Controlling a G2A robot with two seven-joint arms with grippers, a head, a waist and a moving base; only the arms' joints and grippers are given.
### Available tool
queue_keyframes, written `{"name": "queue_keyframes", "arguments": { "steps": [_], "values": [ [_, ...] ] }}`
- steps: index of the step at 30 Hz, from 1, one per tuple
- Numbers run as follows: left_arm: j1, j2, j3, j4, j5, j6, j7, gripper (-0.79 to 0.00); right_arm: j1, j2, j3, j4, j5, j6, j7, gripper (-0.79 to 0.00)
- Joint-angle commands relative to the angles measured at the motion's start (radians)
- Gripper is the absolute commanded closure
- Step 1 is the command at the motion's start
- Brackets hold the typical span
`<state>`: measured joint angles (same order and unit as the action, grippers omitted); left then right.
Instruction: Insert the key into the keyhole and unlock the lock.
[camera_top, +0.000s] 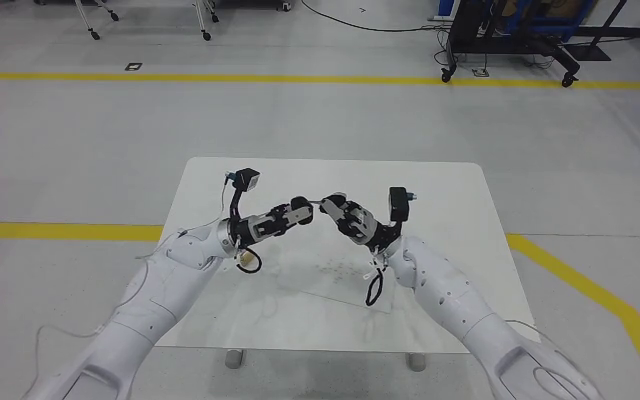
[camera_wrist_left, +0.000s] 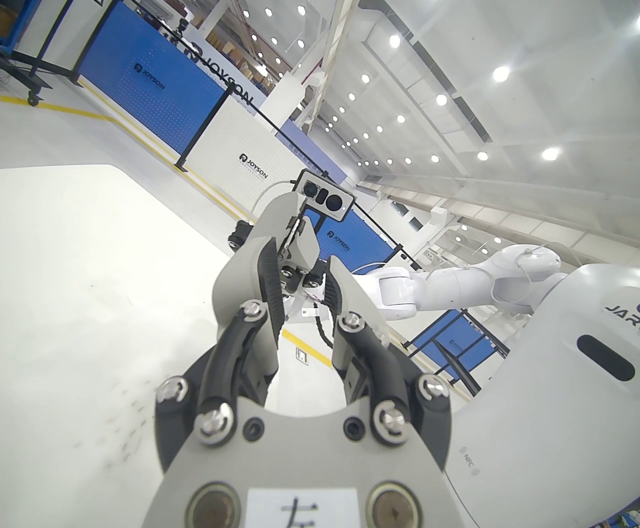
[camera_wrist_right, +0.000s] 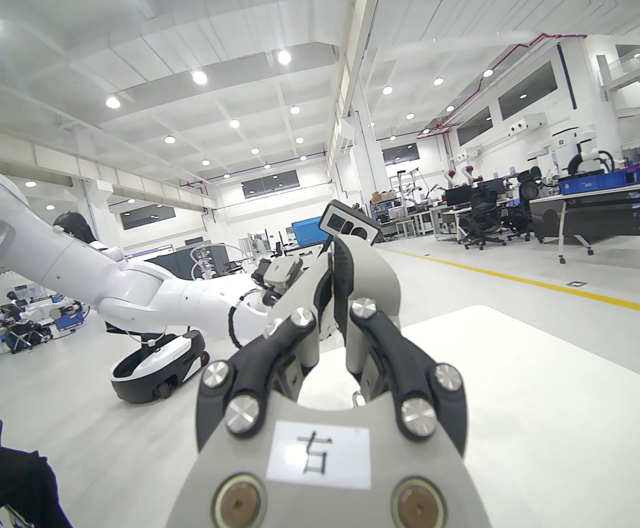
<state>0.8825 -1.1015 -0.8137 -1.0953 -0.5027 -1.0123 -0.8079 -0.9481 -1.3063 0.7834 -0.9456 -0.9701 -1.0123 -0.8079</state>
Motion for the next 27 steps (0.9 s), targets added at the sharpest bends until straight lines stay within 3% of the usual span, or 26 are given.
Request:
{"name": "queue_keyframes", "arguments": {
  "steps": [1,16,19,21,27],
  "values": [
    [0.004,0.001,-0.008,-0.003,0.001,0.0,0.0,-0.179,-0.007,0.004,-0.001,-0.009,-0.001,0.0,0.0,0.0],
    [0.012,-0.001,-0.027,-0.005,0.038,0.0,0.0,-0.145,0.035,0.034,-0.106,0.011,0.033,0.0,0.0,0.0],
    [0.012,-0.002,-0.03,-0.003,0.048,0.0,0.0,-0.095,0.038,0.038,-0.114,0.009,0.039,0.0,0.0,0.0],
    [0.012,-0.003,-0.032,-0.002,0.052,0.0,0.0,0.0,0.039,0.041,-0.119,0.007,0.046,0.0,0.0,0.0],
    [0.01,-0.005,-0.036,0.003,0.066,0.0,0.0,0.0,0.046,0.046,-0.144,0.006,0.059,0.0,0.0,0.0]
  ]
}}
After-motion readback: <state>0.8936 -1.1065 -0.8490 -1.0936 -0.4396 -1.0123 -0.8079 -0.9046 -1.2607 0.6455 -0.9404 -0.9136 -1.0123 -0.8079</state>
